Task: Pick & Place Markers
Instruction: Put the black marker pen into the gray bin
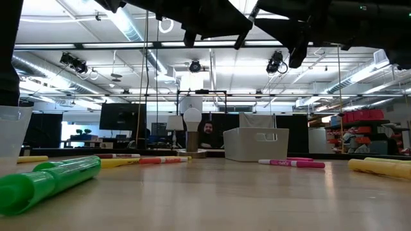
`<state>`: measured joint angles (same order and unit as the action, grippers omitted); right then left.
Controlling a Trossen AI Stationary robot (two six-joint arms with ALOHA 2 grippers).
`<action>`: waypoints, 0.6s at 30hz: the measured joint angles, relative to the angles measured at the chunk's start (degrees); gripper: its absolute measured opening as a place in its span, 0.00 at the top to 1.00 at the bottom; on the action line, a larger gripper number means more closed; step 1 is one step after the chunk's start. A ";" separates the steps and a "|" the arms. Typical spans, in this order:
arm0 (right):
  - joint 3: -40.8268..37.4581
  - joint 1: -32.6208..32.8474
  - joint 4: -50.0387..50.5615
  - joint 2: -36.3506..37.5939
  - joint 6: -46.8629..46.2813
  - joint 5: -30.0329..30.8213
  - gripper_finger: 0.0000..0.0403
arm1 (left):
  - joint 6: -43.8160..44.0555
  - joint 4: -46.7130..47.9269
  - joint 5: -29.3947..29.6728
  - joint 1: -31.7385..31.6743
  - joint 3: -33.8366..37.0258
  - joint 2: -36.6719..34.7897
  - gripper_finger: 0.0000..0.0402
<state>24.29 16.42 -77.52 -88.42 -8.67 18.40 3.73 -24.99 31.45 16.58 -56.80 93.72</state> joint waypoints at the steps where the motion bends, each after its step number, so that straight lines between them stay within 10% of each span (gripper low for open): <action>1: 0.06 -0.16 -0.48 0.02 0.00 0.41 0.64 | -0.07 0.17 -0.66 0.00 0.00 0.04 0.86; 18: 1.54 -1.64 0.41 0.11 1.60 -2.35 0.70 | 0.09 0.24 -0.95 0.09 0.13 0.17 0.86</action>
<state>25.83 14.79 -77.11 -88.31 -7.07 16.05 3.82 -24.75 30.49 16.67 -56.66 93.89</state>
